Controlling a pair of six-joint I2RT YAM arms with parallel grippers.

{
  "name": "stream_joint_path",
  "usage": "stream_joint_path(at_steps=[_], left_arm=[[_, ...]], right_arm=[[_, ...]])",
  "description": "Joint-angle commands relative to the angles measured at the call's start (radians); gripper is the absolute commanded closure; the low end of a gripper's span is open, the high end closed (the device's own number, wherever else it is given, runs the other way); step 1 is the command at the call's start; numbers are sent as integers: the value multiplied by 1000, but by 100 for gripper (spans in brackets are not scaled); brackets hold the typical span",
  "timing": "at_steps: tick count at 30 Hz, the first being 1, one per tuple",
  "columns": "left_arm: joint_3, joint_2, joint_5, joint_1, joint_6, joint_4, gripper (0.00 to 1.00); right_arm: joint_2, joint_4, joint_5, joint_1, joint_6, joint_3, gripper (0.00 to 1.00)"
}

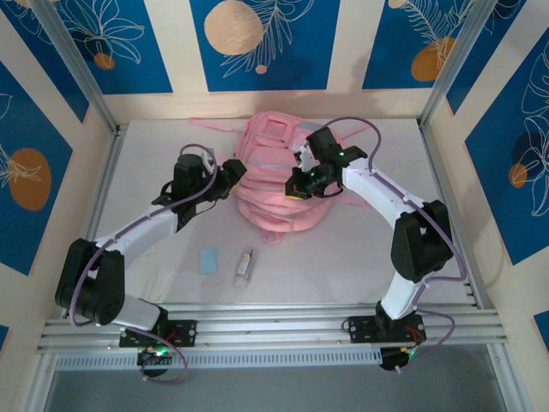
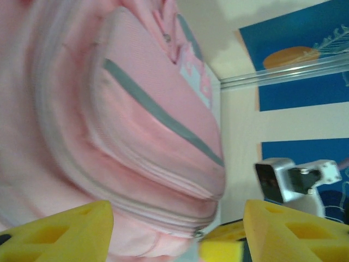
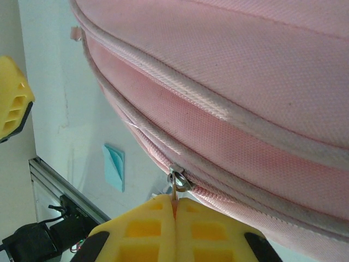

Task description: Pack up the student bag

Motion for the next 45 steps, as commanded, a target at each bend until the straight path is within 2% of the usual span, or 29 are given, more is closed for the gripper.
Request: stream_joint_path(at_steps=[1,7,14,18,22,25,28,35,38,40,42,45], left_arm=[[34,47,9,-49,-65,86,36],[1,124,19,-111,-180,172,33],[-38,189,34,-124,-284,240,33],[-58,181,50,-128,-299,185,32],[-90,134,86,-134,-340,125,31],[-96,75,54,-141,-308,30,30],[-94,62,15,-141,-287,7,29],[-60,224,-35,-141,-339,183,31],[-64,301,-40,-140,-394,268,38],[-73,327,-41,-141,-408,296,51],[-80,335,-42,-141,-392,304,73],[-102,310,-58,-133,-377,305,98]], right_arm=[[14,28,-72,29,6,8,100],[23,7,-58,44,-2,13,100],[24,7,-26,72,-11,13,100],[25,14,-16,79,-8,4,100],[37,-8,47,102,-30,19,100],[51,-12,57,117,-34,27,100],[63,-9,57,131,-36,36,100],[62,8,27,159,-35,27,100],[54,22,23,167,-32,4,100],[58,17,26,172,-39,0,100],[67,-12,58,177,-57,0,100],[81,-73,135,181,-83,-6,100]])
